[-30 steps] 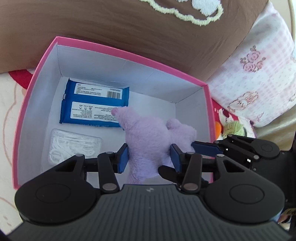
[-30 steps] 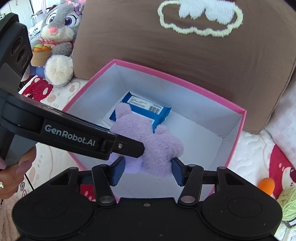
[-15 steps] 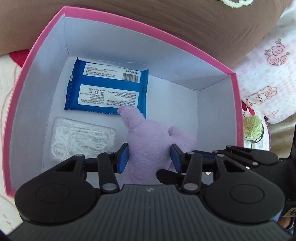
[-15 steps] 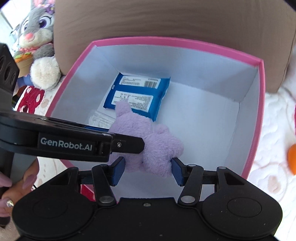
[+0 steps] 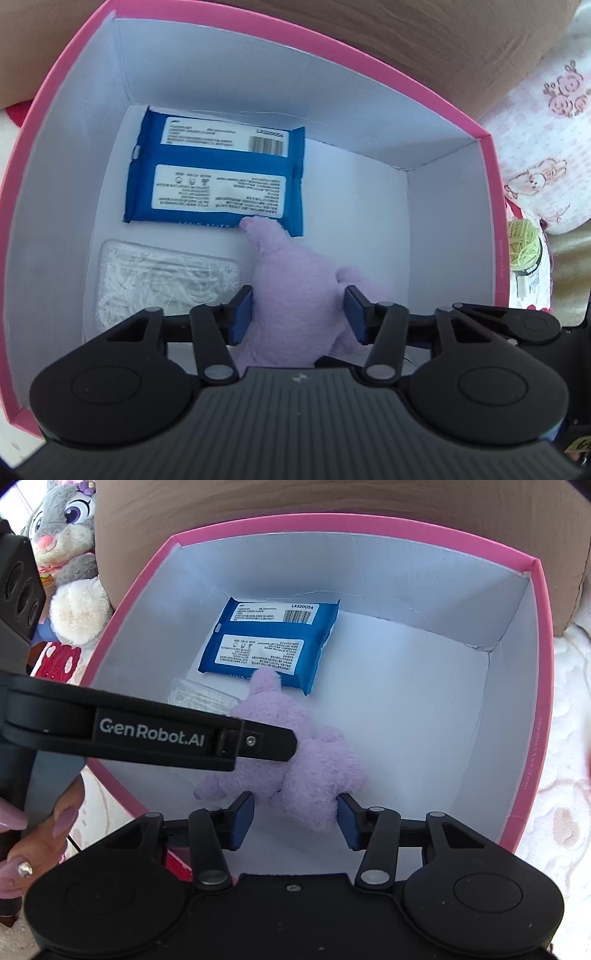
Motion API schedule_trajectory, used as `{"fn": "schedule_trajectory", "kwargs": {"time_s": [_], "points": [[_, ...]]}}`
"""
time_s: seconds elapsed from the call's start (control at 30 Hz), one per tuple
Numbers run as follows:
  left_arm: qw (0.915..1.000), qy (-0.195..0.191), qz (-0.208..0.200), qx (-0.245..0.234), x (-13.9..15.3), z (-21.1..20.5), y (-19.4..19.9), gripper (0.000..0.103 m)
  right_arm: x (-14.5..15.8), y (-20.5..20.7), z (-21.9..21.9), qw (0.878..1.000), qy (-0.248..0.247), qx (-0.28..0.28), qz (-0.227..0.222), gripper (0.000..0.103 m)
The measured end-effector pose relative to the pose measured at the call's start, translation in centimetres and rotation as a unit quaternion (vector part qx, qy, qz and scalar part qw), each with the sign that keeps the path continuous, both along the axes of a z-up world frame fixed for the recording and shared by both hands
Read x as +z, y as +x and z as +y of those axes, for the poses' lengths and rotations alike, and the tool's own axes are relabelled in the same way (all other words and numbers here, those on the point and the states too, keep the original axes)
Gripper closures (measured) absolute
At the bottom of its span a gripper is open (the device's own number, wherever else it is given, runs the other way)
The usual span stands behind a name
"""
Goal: Organize objects
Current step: 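Lower the plush toy into the pink box and open the left gripper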
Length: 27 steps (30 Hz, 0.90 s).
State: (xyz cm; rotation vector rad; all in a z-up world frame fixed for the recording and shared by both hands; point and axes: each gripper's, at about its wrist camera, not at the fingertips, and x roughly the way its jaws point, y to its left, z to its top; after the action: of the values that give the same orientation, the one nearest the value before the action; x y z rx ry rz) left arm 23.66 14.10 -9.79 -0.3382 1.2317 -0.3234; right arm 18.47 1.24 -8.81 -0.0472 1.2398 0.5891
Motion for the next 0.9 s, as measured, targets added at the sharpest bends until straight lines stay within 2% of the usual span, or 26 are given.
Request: {"fn": "schedule_trajectory", "kwargs": {"time_s": [0.13, 0.23, 0.43, 0.5, 0.57, 0.67, 0.8, 0.9], "points": [[0.9995, 0.031, -0.010, -0.005, 0.3, -0.7, -0.2, 0.049, -0.1, 0.1, 0.2, 1.000, 0.004, -0.004, 0.004, 0.050], [0.9994, 0.033, -0.010, 0.005, 0.7, -0.3, -0.2, 0.047, 0.0, 0.2, 0.2, 1.000, 0.003, -0.004, 0.001, 0.050], [0.9966, 0.072, -0.041, 0.004, 2.2, -0.5, -0.8, 0.047, 0.1, 0.0, 0.3, 1.000, -0.006, -0.002, -0.010, 0.052], [0.9977, 0.056, -0.038, -0.003, 2.2, -0.5, -0.8, 0.046, -0.1, -0.1, 0.2, 1.000, -0.009, -0.005, -0.012, 0.061], [0.9995, 0.027, -0.014, 0.007, 1.7, -0.2, -0.5, 0.046, 0.0, -0.4, -0.1, 1.000, -0.002, -0.007, -0.023, 0.064], [0.9987, 0.042, -0.029, 0.006, 2.3, -0.7, -1.0, 0.046, 1.1, -1.0, -0.2, 0.998, 0.005, 0.003, -0.055, 0.064], [0.9986, 0.031, -0.042, 0.006, 3.7, -0.7, -1.6, 0.046, 3.2, -2.4, -0.7, 0.995, 0.001, 0.027, -0.095, 0.064], [0.9978, 0.038, -0.055, 0.000, 5.0, -0.9, -2.4, 0.046, 4.8, -3.4, -1.8, 0.992, 0.012, 0.034, -0.118, 0.064]]}}
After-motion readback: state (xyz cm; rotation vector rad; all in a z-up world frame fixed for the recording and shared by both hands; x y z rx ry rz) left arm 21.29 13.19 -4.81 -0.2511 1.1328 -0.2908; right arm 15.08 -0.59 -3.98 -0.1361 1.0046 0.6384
